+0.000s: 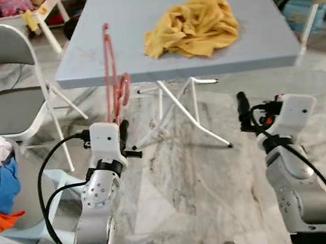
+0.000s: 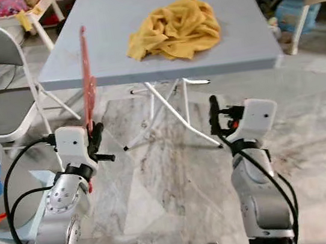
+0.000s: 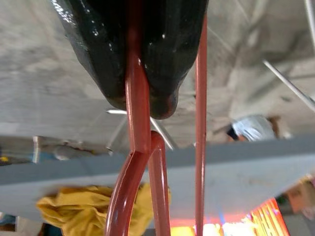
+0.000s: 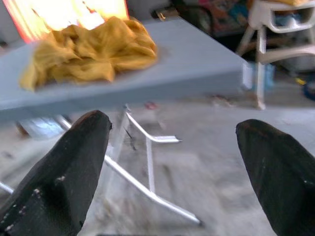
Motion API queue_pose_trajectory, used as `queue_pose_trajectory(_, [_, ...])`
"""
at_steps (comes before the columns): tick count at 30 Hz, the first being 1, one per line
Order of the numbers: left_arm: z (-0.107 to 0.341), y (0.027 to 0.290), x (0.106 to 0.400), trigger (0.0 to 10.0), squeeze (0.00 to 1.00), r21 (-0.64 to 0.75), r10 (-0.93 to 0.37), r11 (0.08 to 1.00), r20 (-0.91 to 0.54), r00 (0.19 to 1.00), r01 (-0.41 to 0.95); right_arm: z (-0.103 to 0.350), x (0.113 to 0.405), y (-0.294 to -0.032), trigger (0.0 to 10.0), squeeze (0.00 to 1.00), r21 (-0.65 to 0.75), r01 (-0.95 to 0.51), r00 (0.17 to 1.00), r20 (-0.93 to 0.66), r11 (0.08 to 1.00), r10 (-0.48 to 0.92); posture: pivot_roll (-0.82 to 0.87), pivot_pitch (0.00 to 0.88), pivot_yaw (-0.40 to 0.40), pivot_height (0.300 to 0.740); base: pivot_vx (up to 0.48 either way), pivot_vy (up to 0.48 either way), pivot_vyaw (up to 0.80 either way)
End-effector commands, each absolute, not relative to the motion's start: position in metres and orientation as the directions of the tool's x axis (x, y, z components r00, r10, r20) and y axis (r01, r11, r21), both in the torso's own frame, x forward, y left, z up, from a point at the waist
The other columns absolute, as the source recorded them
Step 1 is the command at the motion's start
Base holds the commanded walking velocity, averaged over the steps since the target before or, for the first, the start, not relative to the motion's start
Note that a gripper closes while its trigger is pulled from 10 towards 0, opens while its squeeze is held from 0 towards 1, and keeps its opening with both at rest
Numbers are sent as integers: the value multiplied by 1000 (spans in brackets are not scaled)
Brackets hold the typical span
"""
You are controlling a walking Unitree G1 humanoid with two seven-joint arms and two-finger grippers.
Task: Hang hanger
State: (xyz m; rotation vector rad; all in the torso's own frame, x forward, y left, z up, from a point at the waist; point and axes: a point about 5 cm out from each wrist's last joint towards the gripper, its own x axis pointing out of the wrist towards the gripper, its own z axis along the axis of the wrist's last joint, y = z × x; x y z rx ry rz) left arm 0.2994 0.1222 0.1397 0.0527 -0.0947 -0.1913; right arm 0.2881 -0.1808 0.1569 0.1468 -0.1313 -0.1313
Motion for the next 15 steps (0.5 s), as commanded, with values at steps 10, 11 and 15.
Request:
queue_pose_trajectory(10, [127, 136, 301, 10000, 0, 50, -158, 987, 48, 986, 155, 158, 290, -176, 10000, 0, 153, 105, 985, 123, 983, -125, -47, 188, 32, 740, 0, 0, 0])
queue_pose_trajectory(11, [122, 136, 301, 10000, 0, 40, -153, 988, 25, 988, 152, 155, 290, -176, 10000, 0, 149, 106, 986, 115, 983, -124, -49, 186, 31, 740, 0, 0, 0])
queue_pose_trajectory(15, [103, 139, 300, 10000, 0, 53, -157, 986, -31, 987, 158, 143, 290, -178, 10000, 0, 134, 112, 989, 81, 985, -124, -50, 174, 28, 740, 0, 0, 0])
